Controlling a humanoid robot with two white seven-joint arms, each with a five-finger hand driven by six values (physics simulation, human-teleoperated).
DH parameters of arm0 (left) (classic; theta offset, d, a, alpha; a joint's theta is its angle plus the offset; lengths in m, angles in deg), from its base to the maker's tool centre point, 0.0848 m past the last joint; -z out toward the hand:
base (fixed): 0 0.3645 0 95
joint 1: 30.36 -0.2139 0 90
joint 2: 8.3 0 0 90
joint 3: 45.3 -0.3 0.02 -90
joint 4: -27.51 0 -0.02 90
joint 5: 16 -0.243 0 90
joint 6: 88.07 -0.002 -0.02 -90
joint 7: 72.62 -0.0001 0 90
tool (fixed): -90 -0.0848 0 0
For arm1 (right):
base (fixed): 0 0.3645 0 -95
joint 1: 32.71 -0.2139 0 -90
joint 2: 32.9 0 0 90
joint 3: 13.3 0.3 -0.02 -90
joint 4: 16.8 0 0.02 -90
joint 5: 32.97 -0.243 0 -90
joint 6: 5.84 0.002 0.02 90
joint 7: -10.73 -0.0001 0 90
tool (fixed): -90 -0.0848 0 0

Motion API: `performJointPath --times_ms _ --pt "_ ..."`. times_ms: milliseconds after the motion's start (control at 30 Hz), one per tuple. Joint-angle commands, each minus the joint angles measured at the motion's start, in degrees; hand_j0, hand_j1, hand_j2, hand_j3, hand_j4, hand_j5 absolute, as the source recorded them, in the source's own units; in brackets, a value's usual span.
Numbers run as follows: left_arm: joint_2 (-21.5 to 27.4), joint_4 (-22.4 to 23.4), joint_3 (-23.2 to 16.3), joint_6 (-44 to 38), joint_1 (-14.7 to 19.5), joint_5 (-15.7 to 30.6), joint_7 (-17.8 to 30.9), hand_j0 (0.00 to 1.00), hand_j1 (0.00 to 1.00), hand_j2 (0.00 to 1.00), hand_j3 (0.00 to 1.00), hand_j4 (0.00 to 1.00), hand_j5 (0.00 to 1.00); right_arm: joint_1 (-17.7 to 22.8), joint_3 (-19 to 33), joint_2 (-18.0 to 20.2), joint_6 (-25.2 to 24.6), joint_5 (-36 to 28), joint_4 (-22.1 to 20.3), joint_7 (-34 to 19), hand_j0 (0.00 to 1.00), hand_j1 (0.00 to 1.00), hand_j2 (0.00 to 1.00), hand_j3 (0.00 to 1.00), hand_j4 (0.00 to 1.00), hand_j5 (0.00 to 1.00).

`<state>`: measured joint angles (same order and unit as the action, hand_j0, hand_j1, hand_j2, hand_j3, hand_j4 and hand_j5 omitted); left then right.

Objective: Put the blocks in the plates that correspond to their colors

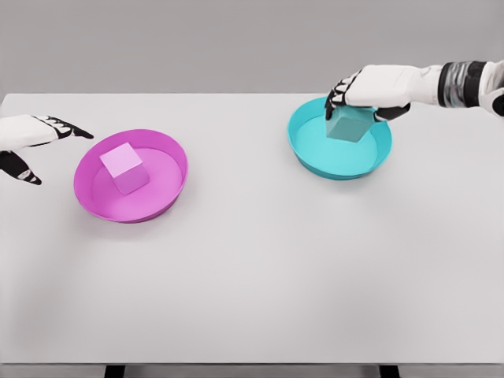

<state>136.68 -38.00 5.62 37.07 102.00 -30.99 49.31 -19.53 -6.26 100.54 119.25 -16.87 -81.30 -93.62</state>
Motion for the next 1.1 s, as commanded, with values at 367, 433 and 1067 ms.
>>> performJointPath --times_ms 367,433,1067 --pt "-0.3 0.1 0.1 -0.1 -0.2 0.3 0.0 1.0 1.0 1.0 1.0 1.0 1.0 0.2 0.2 -1.4 -0.1 -0.3 4.0 -0.4 1.0 1.0 1.0 1.0 1.0 1.0" --pt "-0.3 0.1 0.1 -0.1 -0.2 0.3 0.0 1.0 1.0 1.0 1.0 1.0 1.0 0.2 0.2 -1.0 -0.1 -0.4 3.9 -0.3 1.0 1.0 1.0 1.0 1.0 1.0" --pt "-0.3 0.5 0.1 -0.1 -2.8 1.0 -0.3 1.0 1.0 1.0 1.0 1.0 1.0 5.7 2.8 29.4 -0.1 -1.4 -25.8 0.6 1.0 1.0 1.0 1.0 1.0 1.0"
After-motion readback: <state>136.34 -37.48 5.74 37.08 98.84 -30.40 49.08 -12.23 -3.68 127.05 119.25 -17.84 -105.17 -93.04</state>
